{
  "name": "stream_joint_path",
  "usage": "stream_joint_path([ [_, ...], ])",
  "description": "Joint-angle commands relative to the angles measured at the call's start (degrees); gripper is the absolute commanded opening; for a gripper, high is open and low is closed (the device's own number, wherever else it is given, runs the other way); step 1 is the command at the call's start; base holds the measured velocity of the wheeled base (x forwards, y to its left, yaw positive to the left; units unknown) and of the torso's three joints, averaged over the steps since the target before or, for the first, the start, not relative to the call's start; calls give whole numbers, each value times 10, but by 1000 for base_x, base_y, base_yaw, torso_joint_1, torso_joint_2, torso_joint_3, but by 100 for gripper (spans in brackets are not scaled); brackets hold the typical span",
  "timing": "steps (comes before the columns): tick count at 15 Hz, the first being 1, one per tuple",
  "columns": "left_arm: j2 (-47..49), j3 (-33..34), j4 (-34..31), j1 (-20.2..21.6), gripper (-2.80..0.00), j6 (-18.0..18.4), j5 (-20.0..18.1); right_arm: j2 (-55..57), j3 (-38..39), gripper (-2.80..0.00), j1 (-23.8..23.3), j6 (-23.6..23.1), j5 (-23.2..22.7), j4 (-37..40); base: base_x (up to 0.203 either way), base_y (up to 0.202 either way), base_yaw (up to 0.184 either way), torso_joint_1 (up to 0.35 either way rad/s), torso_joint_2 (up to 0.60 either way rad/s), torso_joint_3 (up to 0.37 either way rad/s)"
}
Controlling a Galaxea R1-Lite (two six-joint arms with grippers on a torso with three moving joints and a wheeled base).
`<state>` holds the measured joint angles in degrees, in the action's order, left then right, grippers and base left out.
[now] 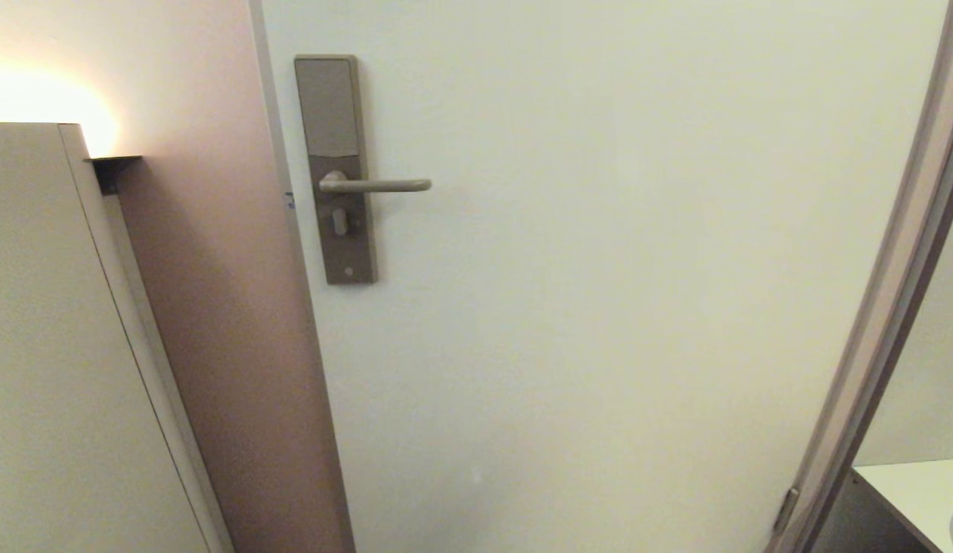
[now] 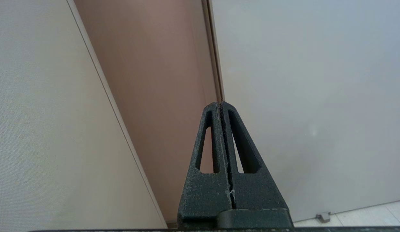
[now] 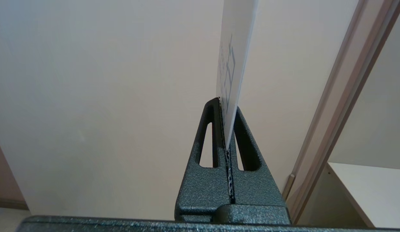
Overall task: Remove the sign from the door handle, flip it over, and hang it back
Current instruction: Hang the sign back with the other side facing out
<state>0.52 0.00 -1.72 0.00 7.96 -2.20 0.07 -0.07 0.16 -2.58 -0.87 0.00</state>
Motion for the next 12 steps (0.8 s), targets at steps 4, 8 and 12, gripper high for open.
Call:
stream_joint_path([
  [4, -5, 0, 0, 0, -280, -1, 0, 0, 1, -280, 0, -1, 0, 0, 0, 0, 0, 0, 0, 0],
  [8, -5, 0, 0, 0, -280, -2, 0, 0, 0, -280, 0, -1, 0, 0, 0, 0, 0, 0, 0, 0],
  [12, -5, 0, 0, 0, -280, -9, 1, 0, 0, -280, 0, -1, 0, 0, 0, 0, 0, 0, 0, 0],
])
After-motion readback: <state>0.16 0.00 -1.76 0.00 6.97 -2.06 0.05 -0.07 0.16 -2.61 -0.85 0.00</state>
